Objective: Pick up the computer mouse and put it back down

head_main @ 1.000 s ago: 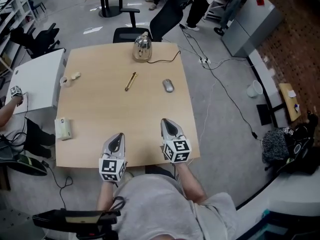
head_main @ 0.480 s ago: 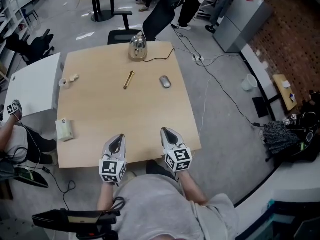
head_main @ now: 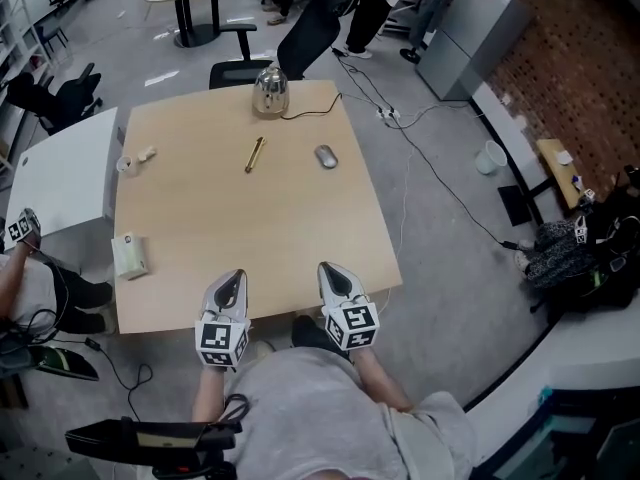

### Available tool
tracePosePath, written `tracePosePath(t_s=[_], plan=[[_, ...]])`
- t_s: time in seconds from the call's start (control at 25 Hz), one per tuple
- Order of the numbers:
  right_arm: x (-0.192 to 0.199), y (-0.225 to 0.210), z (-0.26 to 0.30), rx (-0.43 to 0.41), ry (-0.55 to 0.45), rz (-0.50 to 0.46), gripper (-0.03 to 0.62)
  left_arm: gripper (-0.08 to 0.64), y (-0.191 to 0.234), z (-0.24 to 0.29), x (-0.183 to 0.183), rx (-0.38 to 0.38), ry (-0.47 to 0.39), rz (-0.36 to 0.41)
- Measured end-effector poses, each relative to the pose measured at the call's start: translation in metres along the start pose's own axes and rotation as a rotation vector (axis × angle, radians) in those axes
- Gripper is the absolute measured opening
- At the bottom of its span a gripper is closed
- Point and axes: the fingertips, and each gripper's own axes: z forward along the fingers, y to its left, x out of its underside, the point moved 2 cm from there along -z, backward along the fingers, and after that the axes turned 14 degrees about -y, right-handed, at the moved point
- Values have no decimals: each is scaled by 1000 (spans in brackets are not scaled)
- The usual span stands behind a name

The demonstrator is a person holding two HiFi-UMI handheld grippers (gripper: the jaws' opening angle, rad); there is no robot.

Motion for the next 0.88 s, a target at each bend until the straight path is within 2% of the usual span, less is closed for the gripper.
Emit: tracePosePath(t_s=[0.28, 0.88], plan=[[0, 6, -7, -3, 2, 33, 6, 20, -2, -7, -2, 2, -9, -1], [-5, -1, -7, -1, 1, 7, 6, 20, -5, -5, -5, -6, -11, 6]])
